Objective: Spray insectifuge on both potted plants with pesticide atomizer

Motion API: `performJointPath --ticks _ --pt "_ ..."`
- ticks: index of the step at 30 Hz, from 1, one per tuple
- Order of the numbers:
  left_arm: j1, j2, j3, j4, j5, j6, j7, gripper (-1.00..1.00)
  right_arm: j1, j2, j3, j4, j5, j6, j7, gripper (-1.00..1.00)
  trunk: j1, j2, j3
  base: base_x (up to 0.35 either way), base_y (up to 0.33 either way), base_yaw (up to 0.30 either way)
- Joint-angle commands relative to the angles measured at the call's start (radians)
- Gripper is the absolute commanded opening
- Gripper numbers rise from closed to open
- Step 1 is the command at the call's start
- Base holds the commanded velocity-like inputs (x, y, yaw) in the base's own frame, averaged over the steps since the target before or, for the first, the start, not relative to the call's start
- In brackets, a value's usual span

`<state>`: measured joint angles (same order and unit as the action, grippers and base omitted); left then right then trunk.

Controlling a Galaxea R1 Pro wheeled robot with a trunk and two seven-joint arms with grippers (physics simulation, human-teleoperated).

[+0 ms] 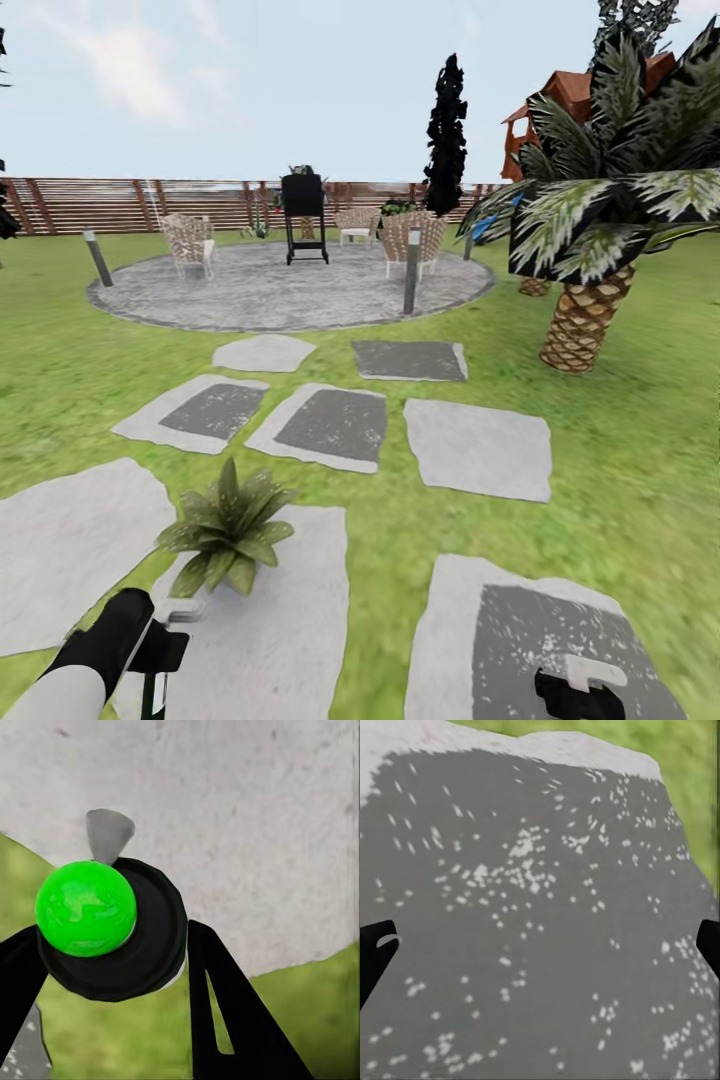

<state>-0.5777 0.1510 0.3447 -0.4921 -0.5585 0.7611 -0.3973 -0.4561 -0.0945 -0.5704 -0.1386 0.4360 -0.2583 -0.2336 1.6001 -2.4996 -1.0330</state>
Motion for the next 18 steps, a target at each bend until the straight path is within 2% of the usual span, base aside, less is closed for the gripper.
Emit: performJointPath --ticks 1,5,11,18 --pt "-0.001 -0.004 0.007 -0.002 -0.011 0.004 -0.009 -1.0 -0.001 0.0 -0.008 0.002 0.01 -0.004 -0.002 1.0 0.0 0.0 -0.001 0.156 -0.24 0.0" --pt "-0.001 -0.009 0.007 -0.002 -0.011 0.003 -0.009 -1.0 -0.001 0.001 -0.008 0.002 0.01 -0.004 -0.002 1.0 0.0 0.0 -0.001 0.241 -0.175 0.075" --pt "-0.001 -0.009 0.005 -0.002 -0.011 0.003 -0.009 -1.0 -0.001 0.001 -0.008 0.002 0.01 -0.004 -0.002 1.0 0.0 0.0 -0.001 0.244 -0.177 0.256" --pt "-0.001 -0.008 0.006 -0.002 -0.011 0.004 -0.009 -1.0 -0.001 0.001 -0.008 0.002 0.01 -0.004 -0.002 1.0 0.0 0.0 -0.001 0.062 -0.265 0.252"
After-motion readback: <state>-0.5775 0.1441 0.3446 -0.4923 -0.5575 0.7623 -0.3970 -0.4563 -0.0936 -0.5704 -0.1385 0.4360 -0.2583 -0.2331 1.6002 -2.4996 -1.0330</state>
